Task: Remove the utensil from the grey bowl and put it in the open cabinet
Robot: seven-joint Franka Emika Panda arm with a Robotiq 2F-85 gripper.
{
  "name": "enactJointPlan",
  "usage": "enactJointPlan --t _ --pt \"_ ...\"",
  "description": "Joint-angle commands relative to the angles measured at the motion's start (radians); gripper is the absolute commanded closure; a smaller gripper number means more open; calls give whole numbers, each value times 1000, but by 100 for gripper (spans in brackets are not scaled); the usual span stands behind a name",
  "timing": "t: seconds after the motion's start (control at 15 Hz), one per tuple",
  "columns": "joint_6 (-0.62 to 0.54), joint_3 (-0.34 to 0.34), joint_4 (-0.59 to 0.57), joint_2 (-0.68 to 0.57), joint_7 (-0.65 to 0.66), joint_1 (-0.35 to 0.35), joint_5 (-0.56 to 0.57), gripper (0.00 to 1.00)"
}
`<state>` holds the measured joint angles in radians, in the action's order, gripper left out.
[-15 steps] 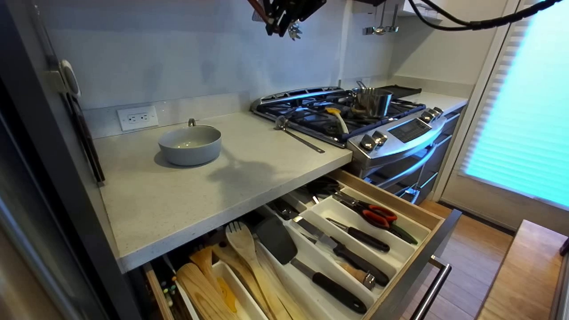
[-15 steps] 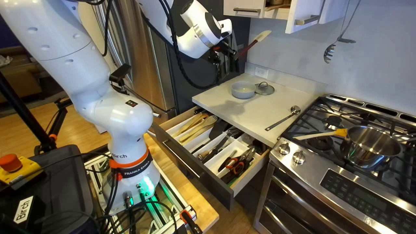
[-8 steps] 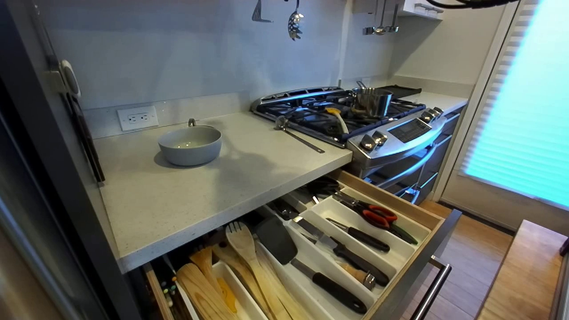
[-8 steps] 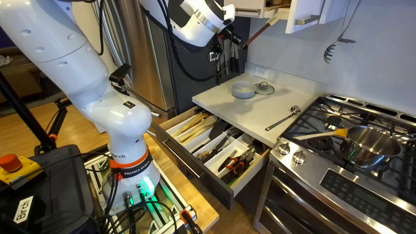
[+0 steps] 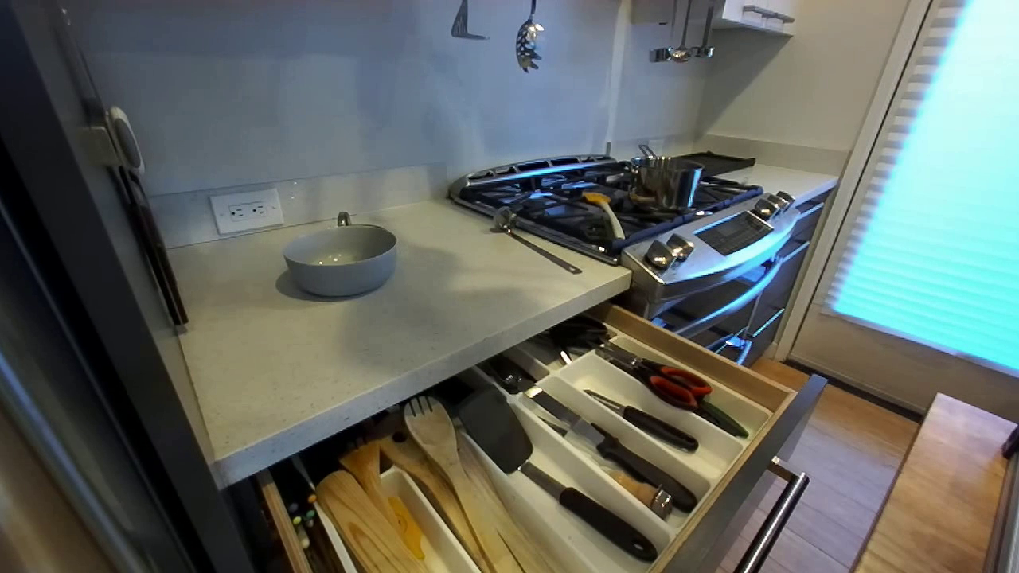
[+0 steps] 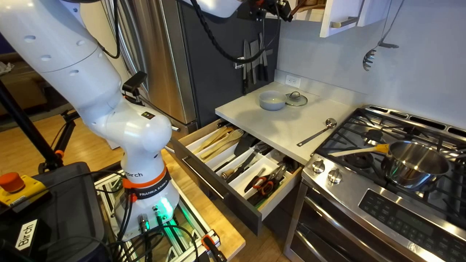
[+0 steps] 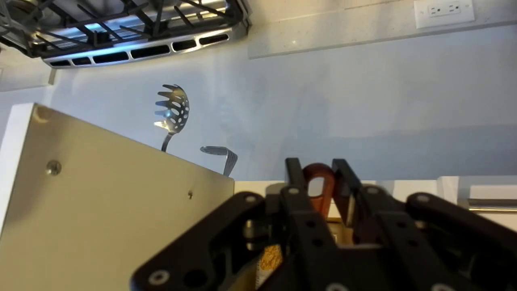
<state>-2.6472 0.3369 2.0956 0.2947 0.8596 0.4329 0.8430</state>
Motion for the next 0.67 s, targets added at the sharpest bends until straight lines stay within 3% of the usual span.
enactJointPlan --t 0.0,0.2,0.27,0.4,0.6 --pt "14 -147 -28 -16 -128 -156 -156 77" --pt "68 -148 -101 -23 -225 -144 -237 77" --pt "68 -147 -102 -25 -228 -144 -238 94" --pt "52 -204 -159 -51 -240 -226 -259 94" --pt "75 -274 -312 -141 -367 -322 -349 94"
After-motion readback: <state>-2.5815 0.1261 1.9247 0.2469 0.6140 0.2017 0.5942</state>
